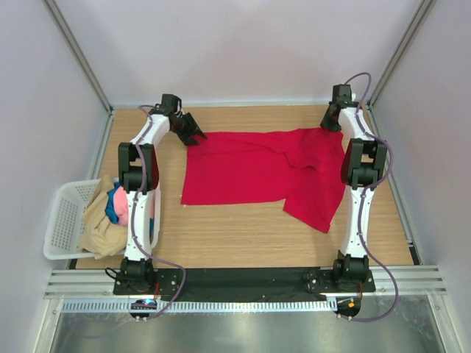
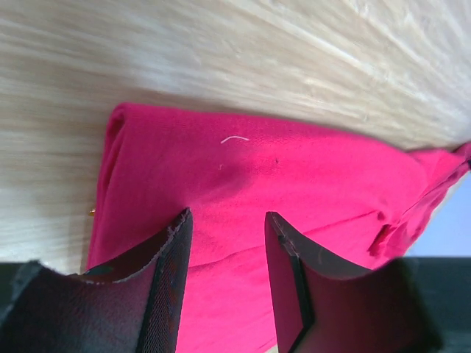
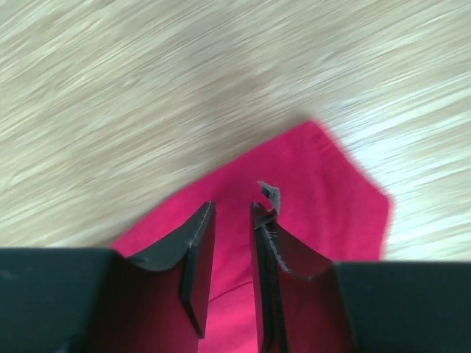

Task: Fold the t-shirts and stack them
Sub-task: Fold the tshirt

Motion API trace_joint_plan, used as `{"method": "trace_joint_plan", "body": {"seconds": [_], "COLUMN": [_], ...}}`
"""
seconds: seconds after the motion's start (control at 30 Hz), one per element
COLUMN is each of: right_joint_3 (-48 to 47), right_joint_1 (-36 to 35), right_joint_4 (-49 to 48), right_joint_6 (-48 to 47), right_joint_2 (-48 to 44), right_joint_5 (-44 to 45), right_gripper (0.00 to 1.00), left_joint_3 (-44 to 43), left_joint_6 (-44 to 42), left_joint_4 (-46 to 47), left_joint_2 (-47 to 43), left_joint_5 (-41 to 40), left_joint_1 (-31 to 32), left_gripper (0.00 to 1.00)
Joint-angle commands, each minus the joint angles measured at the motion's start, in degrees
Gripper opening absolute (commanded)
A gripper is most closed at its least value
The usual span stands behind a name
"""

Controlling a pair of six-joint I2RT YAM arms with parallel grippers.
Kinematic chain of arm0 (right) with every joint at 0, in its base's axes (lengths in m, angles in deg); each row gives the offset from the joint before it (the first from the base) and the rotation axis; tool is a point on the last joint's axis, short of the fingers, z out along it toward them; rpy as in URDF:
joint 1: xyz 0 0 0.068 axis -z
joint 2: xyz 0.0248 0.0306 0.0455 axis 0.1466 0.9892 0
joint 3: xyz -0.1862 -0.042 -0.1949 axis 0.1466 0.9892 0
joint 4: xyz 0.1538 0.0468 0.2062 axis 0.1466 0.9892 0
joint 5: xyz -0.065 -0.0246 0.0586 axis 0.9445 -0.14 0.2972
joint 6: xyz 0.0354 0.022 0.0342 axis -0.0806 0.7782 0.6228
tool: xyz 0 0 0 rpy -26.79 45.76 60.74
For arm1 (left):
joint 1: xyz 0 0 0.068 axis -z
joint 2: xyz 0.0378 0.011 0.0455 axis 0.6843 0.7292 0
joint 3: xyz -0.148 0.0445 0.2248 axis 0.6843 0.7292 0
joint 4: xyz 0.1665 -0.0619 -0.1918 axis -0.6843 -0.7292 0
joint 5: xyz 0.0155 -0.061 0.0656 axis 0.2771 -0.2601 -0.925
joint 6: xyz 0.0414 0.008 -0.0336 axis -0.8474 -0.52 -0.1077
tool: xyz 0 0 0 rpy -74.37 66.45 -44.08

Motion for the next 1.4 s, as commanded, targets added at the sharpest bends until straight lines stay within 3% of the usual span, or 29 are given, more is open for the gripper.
{"method": "trace_joint_plan", "body": {"seconds": [0.0,0.17,0.43,0.6,0.7,0.8,0.9,1.13,1.37], "right_joint_3": [-3.6,-10.6,-13.7,-16.3,-17.5,-17.1,-11.2,23.0,50.0], "right_joint_1": [1.7,2.2,1.8,1.2,1.2,1.3,1.4,0.5,-8.2], "right_joint_4": [0.1,4.9,4.5,8.5,14.0,20.9,26.5,26.7,23.2], "right_joint_6": [-2.1,-6.2,-5.4,-1.5,0.3,0.8,2.2,5.4,9.9], "right_joint_2": [3.4,8.1,10.1,5.9,0.8,-4.9,-13.5,-38.2,-59.2], "right_joint_5": [7.1,13.0,9.1,5.5,7.6,8.3,8.0,1.3,-5.0], "right_gripper": [0.34,0.38,0.4,0.46,0.6,0.64,0.66,0.7,0.7], "left_joint_3": [-2.4,-7.6,-12.0,-12.9,-11.5,-8.3,-3.1,20.8,36.6], "left_joint_6": [1.9,2.0,-0.4,-0.5,-0.9,-1.2,-1.9,-1.1,-2.2], "left_joint_4": [0.2,-4.8,-5.8,-5.1,-5.2,-5.2,-6.0,-6.5,-6.4], "left_joint_2": [2.9,8.1,10.0,4.2,-1.0,-6.3,-12.0,-28.4,-39.6], "left_joint_5": [-2.1,-2.5,-1.9,-1.9,-2.6,-3.2,-3.6,-9.0,-15.3], "left_joint_1": [-0.9,-2.2,-4.6,-4.4,-4.2,-3.8,-2.7,0.8,7.7], "left_gripper": [0.47,0.48,0.53,0.58,0.62,0.66,0.66,0.61,0.58]}}
